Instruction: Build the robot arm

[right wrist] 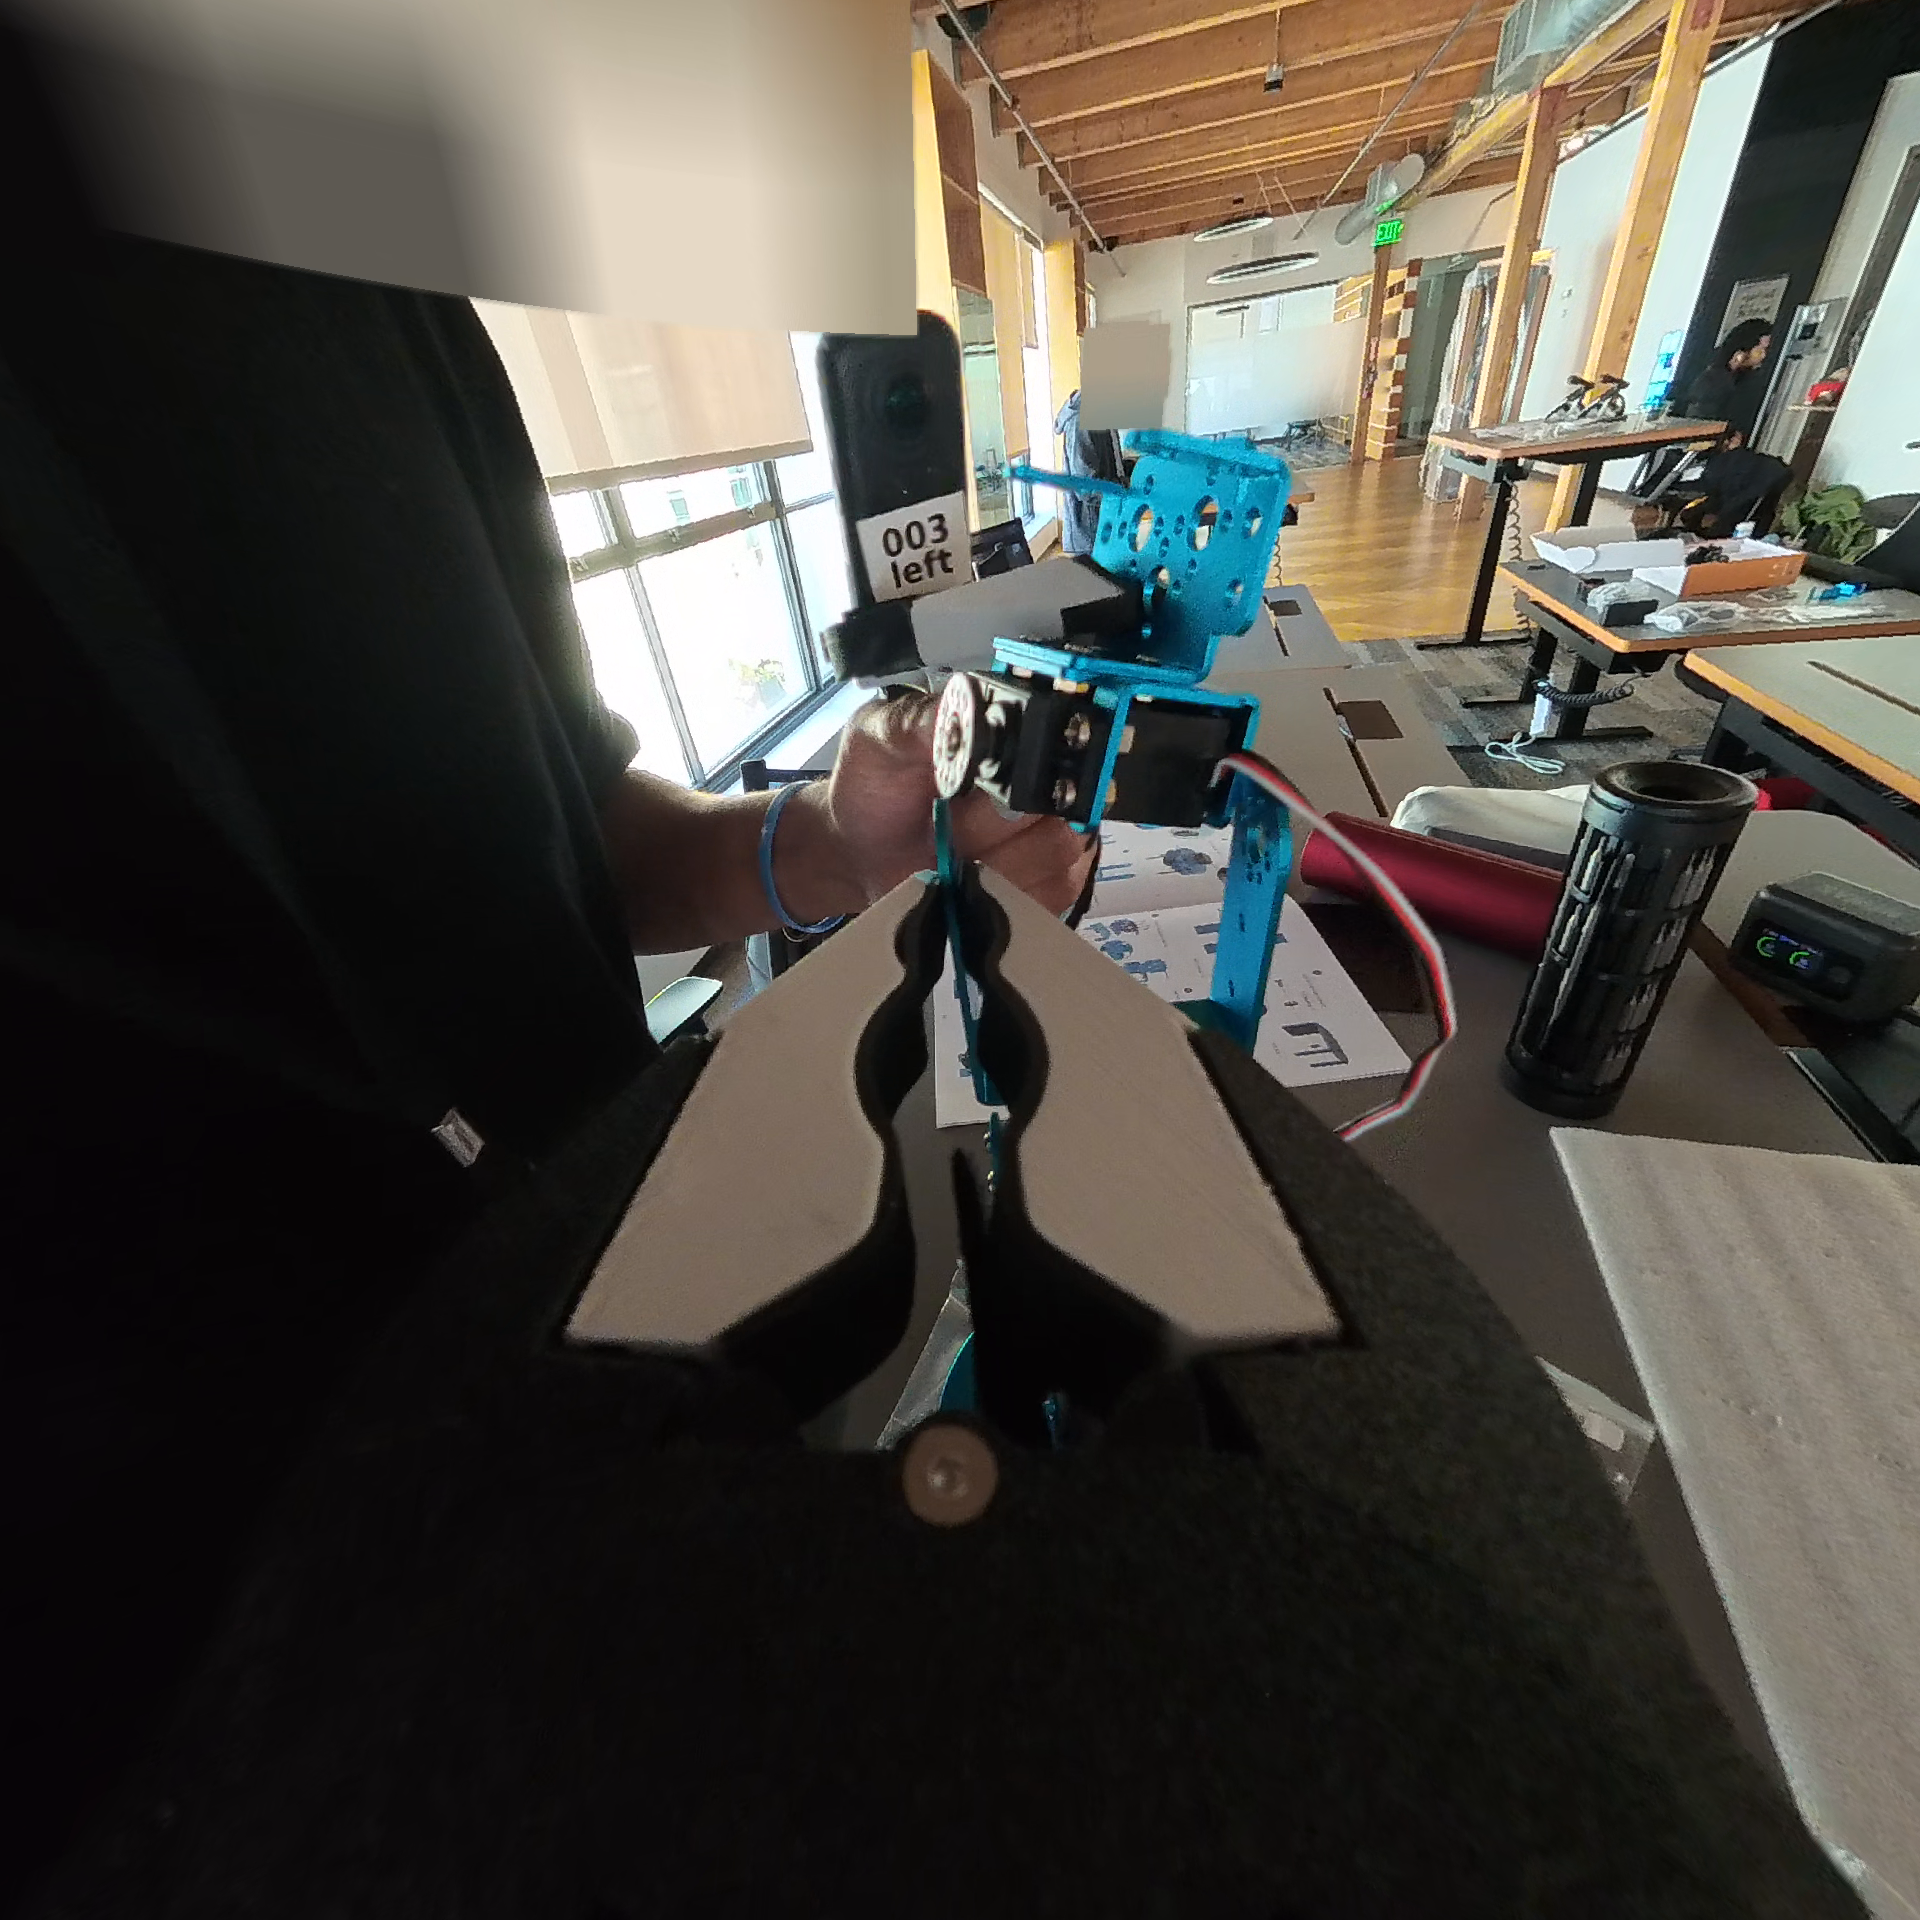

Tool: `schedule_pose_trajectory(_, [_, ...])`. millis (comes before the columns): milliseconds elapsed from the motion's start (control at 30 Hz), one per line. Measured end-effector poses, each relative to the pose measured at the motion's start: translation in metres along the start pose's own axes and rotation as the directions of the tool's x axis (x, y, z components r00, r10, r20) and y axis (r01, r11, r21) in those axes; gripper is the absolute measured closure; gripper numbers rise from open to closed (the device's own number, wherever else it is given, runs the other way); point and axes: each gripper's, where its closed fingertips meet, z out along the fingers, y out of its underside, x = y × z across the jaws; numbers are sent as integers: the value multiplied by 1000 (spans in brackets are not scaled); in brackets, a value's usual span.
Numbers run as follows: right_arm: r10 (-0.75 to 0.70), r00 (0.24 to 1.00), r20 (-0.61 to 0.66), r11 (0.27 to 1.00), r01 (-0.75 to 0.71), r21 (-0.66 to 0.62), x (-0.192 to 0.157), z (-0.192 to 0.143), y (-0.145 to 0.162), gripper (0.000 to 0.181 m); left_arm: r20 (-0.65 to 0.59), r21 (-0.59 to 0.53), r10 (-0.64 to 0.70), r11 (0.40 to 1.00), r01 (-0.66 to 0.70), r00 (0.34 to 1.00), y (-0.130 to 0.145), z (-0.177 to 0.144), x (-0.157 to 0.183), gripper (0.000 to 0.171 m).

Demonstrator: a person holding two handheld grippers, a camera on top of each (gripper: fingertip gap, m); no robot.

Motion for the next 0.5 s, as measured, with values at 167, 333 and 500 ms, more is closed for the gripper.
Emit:
schedule_pose_trajectory(167, [44,998,48,999,-45,13,0,0,0,179,-14,9,6,1000,-6,1000,1,-1,0,169])
schedule_pose_trajectory(333, [44,996,79,999,-44,7,-1,0,0,177,-17,9,12,1000,-12,1000,1,0,1,170])
schedule_pose_trajectory(500, [-80,996,38,995,83,-59,-1,1,2,180,-1,14,19,1000,-19,1000,2,-2,1,169])
